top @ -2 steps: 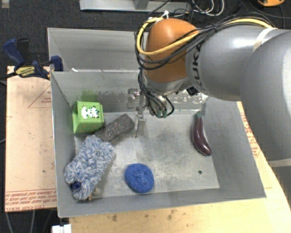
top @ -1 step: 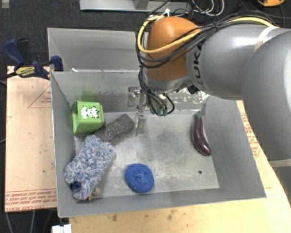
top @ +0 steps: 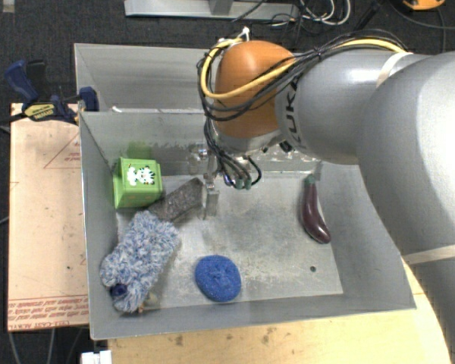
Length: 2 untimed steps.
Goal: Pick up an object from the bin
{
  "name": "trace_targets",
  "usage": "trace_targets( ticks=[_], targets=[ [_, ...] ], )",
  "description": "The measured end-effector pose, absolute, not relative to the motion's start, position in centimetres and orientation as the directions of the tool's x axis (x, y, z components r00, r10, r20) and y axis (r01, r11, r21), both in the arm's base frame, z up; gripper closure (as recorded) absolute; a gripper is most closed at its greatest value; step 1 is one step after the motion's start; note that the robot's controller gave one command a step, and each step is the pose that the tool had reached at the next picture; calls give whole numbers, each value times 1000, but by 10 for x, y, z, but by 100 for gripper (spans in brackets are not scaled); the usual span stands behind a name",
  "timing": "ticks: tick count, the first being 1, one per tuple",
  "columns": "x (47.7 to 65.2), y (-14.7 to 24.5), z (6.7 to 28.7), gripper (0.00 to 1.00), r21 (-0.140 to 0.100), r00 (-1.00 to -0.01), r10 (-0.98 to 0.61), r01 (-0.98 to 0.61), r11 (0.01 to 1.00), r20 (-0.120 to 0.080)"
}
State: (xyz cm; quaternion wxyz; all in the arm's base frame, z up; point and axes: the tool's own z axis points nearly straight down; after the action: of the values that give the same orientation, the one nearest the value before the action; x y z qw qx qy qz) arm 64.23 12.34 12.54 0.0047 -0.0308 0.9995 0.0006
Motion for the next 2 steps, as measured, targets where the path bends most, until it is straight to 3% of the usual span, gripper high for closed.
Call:
trace_targets(
  ticks=[1,2],
  targets=[
    [639,148,76,0,1,-992,-129,-129,992,-8],
    [649,140,69,100,1,-1000,-17,-17,1000,2]
  ],
)
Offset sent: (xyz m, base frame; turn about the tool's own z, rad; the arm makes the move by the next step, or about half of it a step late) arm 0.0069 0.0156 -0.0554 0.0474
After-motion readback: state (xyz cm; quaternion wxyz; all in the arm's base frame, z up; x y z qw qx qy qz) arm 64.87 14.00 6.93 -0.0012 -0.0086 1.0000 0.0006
